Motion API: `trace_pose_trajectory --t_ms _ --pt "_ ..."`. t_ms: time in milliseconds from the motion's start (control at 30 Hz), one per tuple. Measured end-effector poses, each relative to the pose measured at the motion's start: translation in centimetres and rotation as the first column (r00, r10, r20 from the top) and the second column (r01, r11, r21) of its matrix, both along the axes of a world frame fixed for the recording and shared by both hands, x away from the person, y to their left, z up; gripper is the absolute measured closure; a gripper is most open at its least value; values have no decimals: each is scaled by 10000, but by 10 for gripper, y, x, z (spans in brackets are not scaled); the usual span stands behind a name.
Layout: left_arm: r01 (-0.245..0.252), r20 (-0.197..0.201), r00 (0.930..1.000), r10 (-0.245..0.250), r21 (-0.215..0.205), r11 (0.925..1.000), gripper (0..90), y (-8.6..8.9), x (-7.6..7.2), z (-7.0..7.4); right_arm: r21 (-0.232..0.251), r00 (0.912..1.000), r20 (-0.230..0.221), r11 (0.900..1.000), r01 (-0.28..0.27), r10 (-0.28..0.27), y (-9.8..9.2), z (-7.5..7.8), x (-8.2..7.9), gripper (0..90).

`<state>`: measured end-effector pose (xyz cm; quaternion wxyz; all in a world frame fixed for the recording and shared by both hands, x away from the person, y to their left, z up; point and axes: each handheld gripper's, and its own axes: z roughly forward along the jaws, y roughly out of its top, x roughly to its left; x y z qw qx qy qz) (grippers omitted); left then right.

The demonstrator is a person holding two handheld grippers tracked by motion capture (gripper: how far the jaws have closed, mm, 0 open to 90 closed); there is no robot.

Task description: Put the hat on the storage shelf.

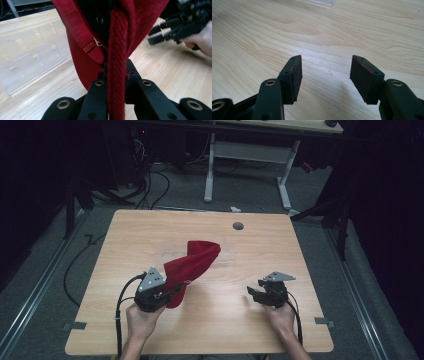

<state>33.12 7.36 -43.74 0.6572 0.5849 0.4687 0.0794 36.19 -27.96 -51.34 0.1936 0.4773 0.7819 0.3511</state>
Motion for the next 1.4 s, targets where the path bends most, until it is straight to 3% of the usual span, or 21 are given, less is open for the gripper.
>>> trace_pose_trajectory --t_ms 67,333,400,567,933,1167,1400 --pt "-204 -46 9998 203 -225 9995 841 4 3 2 -402 9998 161 9992 73 -67 2 -4 -1 430" --pt "-667 -3 9978 667 -389 9970 842 16 13 10 -611 9997 172 9979 195 -185 2 -12 -1 421" --pt "-774 33 9970 777 -550 9955 841 21 15 13 -847 9998 189 9963 131 -115 3 -15 -1 404" --pt "-1123 24 9936 1129 -906 9895 842 31 22 20 -508 9999 133 9987 83 -76 0 -17 1 379" --pt "-1683 334 9841 1744 -1372 9761 842 46 40 39 -520 9999 119 9986 37 -31 0 -17 1 369" --pt "-1927 454 9787 2002 -1330 9722 842 49 57 44 -521 9999 103 9986 41 -36 1 -18 0 356" --pt "-2104 587 9745 2167 -980 9727 842 48 81 50 -525 9999 113 9986 20 -14 1 -18 0 356"
